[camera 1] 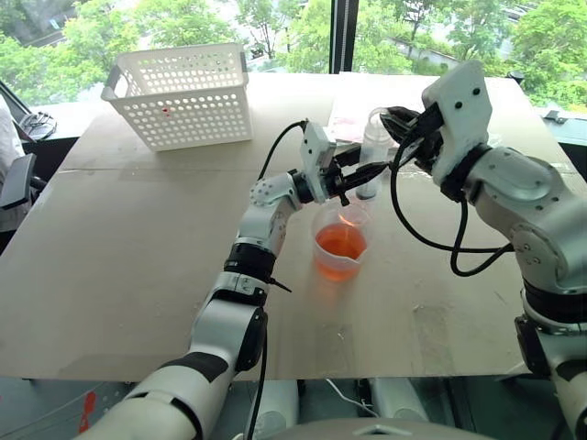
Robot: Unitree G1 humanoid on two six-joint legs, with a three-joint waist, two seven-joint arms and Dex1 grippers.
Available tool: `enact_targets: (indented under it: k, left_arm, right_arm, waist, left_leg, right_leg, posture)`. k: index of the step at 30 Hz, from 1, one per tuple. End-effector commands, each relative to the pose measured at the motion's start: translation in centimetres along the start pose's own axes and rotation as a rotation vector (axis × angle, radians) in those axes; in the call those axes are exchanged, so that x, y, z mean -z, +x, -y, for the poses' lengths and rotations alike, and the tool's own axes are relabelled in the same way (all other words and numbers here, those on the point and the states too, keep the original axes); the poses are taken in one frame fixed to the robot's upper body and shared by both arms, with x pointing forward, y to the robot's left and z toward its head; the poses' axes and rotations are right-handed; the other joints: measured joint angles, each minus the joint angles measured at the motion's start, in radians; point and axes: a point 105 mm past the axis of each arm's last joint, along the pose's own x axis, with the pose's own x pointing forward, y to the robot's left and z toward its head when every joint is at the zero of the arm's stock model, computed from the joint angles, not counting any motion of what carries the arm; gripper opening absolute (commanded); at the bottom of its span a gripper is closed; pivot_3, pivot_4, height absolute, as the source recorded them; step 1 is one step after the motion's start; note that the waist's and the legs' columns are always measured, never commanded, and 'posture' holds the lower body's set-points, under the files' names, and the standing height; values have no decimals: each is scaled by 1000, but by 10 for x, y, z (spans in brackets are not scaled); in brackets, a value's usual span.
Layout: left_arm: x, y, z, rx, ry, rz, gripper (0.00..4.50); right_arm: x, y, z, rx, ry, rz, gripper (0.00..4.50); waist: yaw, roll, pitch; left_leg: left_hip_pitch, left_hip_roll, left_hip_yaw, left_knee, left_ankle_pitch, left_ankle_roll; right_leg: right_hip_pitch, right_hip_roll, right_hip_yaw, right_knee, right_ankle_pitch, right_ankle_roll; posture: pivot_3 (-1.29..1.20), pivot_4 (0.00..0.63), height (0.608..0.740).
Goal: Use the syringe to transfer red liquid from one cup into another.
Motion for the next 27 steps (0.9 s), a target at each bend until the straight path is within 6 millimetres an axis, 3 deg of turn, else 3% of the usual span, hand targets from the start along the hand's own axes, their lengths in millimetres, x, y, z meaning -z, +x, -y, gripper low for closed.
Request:
enact_targets:
  k: [1,3,5,7,10,17,21,27]
  left_arm:
    - [-56,12,-1,16,115,159,1319]
    - [-60,10,-3,4,110,166,1319]
    - [-67,9,-7,-17,93,185,1319]
    - [-77,8,-10,-43,78,211,1319]
    - [-95,6,-16,-81,46,250,1319]
    - [-133,-6,-42,-264,-161,278,1319]
    - [-126,-23,-52,-378,-319,26,1319]
    - [-112,-102,-55,-470,-598,-358,1319]
  right_arm:
    - [4,-1,-25,-178,37,25,384]
    - [0,-5,-17,-168,10,47,1121]
    - [-6,-9,-7,-152,7,90,2180]
    - [-16,-19,6,-136,55,160,3140]
    - [-17,-37,9,-182,72,191,4410]
    - [-26,-76,-5,-329,70,264,4463]
    - [-14,-90,-11,-369,71,217,4463]
    - [7,-117,-37,-537,95,135,4463]
  waist:
    - [1,0,0]
    - [1,0,0]
    - [0,0,0]
    - [2,0,0]
    - [6,0,0]
    - [1,0,0]
    - [-4,0,0]
    - [-11,-1,1]
  left_leg:
    - [0,0,0,0,0,0]
    - [0,0,0,0,0,0]
    - [0,0,-1,0,0,0]
    - [0,0,-1,0,0,0]
    - [-1,0,-1,2,0,0]
    - [1,0,-4,2,0,0]
    - [3,1,-5,2,0,0]
    - [10,1,-3,2,0,0]
  right_leg:
    - [0,0,0,0,0,0]
    - [0,0,0,0,0,0]
    - [0,0,0,0,0,0]
    - [0,0,0,0,0,0]
    - [1,0,-2,0,0,0]
    - [2,0,-1,0,0,0]
    - [2,0,0,3,0,0]
    - [7,1,2,6,-1,1]
  posture:
    - [0,150,740]
    - [0,150,740]
    - [0,150,740]
    - [0,150,740]
    - [0,150,740]
    - [0,150,740]
    - [0,150,740]
    - [0,150,740]
